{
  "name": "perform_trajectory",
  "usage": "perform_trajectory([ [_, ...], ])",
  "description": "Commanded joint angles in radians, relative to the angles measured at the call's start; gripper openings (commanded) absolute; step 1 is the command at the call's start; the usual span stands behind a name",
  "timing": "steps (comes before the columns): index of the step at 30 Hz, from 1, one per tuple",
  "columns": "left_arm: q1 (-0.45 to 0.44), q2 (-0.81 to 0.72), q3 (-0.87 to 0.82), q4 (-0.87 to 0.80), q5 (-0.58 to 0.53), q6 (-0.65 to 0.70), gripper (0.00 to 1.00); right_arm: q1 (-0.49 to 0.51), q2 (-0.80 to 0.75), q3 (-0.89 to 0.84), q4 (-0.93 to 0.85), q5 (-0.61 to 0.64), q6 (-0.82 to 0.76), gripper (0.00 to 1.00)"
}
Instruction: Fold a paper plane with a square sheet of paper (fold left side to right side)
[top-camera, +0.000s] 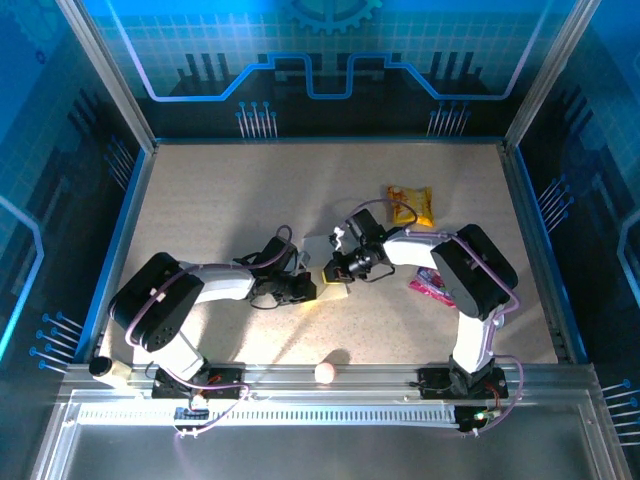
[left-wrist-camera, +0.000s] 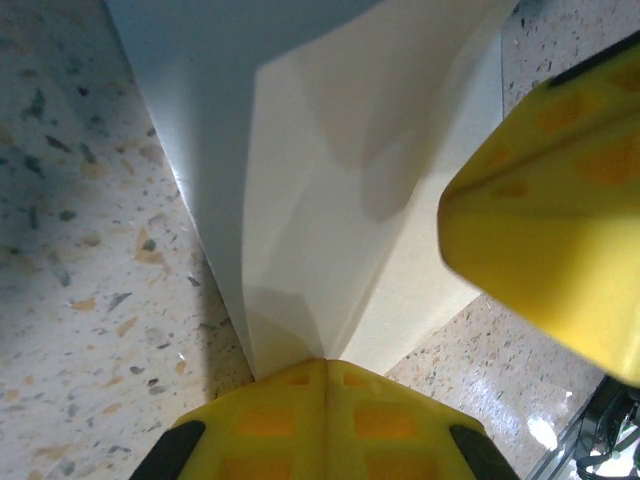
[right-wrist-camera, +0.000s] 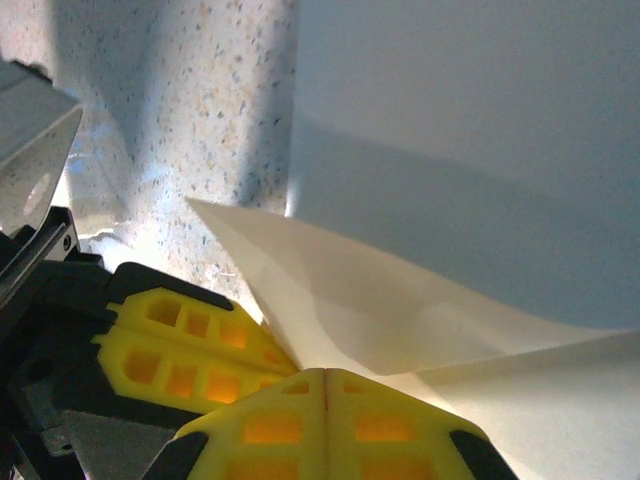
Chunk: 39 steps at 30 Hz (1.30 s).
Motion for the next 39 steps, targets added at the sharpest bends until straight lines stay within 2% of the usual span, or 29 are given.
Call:
perform_trajectory([
  [1,-0.012,0.014,-0.025,-0.078,-0.035,0.019,0.00,0.023,0.014,-0.006,0.025,-0.001,0.009,0.00],
  [9,-0.016,0.010,-0.024,-0.086,-0.042,0.023,0.00,0.037,0.050,0.023,0.018,-0.001,0.002,0.00],
  [27,-0.018,0.007,-0.048,-0.131,-0.073,0.044,0.00,0.034,0.093,0.062,-0.098,0.132,-0.054,0.00],
  [39,-0.017,0.006,-0.068,-0.117,-0.068,0.037,0.00,-0.023,0.114,0.093,-0.138,0.155,-0.086,0.00],
])
